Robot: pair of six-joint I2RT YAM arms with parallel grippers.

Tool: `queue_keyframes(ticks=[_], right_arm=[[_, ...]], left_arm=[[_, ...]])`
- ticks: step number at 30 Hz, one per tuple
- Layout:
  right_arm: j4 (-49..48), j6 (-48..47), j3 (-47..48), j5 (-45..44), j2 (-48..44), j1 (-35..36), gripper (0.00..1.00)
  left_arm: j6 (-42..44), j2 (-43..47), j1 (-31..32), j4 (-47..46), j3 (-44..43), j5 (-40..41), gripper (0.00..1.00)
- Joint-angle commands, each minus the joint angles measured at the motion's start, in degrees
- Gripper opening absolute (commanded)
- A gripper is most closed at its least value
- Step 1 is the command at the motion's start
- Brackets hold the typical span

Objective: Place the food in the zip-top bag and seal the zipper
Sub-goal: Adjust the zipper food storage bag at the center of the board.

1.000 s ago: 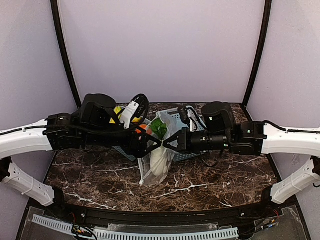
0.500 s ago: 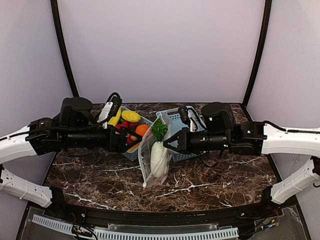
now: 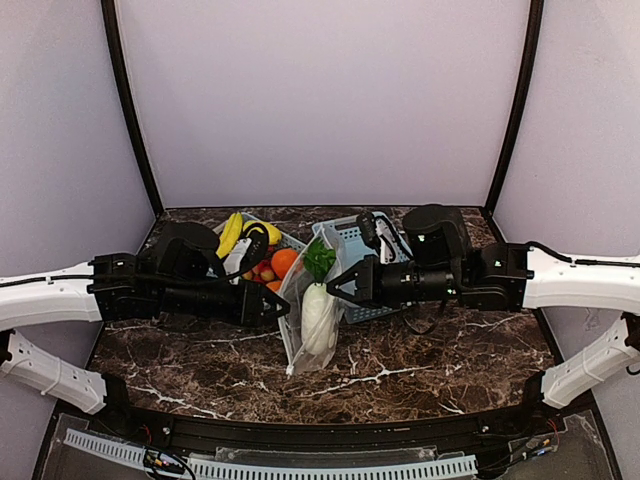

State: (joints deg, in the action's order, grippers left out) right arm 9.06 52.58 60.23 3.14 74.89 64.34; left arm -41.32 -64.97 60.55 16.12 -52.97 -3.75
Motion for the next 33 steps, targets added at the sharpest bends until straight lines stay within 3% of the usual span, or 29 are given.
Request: queue_keyframes(ticks=[1, 3, 5, 13, 30, 33], right_arm=[[-0.38, -0.42, 0.27, -1.16, 0.07, -0.37, 0.00], [1.34, -1.03, 1.06, -1.87, -0.18, -0.49, 0.00], [3.95, -1.97, 2.22, -3.68, -0.75, -0.55, 0.00], [8.89, -3.71, 3.61, -8.76, -4.37, -1.21, 0.00], [9.00, -3.29, 3.23, -5.69, -1.37, -1.94, 0.00], [8.96, -2.82, 2.53, -5.62, -1.09, -1.95, 0.00]], left_arm=[[1.70, -1.37, -0.62, -2.56, -3.22, -2.28, 0.14], [2.43, -1.59, -1.06, -2.78, -4.84, -3.09, 0.02], [2.40, -1.34, -1.58, -3.16, -6.34, -4.59, 0.01], [-0.19, 0.62, -4.37, -5.00, -4.71, -7.66, 0.01], [-0.08, -2.43, -6.28, -3.95, -3.57, -9.28, 0.01], [0.47, -2.41, -6.37, -3.59, -3.50, -8.45, 0.11]])
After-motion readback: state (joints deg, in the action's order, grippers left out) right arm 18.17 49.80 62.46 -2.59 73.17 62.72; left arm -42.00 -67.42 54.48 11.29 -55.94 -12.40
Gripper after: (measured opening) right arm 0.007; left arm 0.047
